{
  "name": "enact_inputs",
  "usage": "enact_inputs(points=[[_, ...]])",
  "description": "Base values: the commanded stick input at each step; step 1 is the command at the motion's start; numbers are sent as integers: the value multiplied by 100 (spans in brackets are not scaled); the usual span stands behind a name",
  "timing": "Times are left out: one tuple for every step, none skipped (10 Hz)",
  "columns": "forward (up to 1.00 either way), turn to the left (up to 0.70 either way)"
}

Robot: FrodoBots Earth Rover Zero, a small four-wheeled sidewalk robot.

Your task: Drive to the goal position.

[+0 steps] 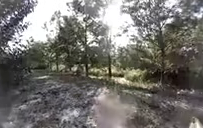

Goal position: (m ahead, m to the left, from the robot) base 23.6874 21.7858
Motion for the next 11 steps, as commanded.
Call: enact_inputs(points=[[50, 0], [59, 0], [70, 0], [70, 0], [69, 0], [67, 0], [74, 0], [84, 0], [85, 0], [85, 0], [85, 0]])
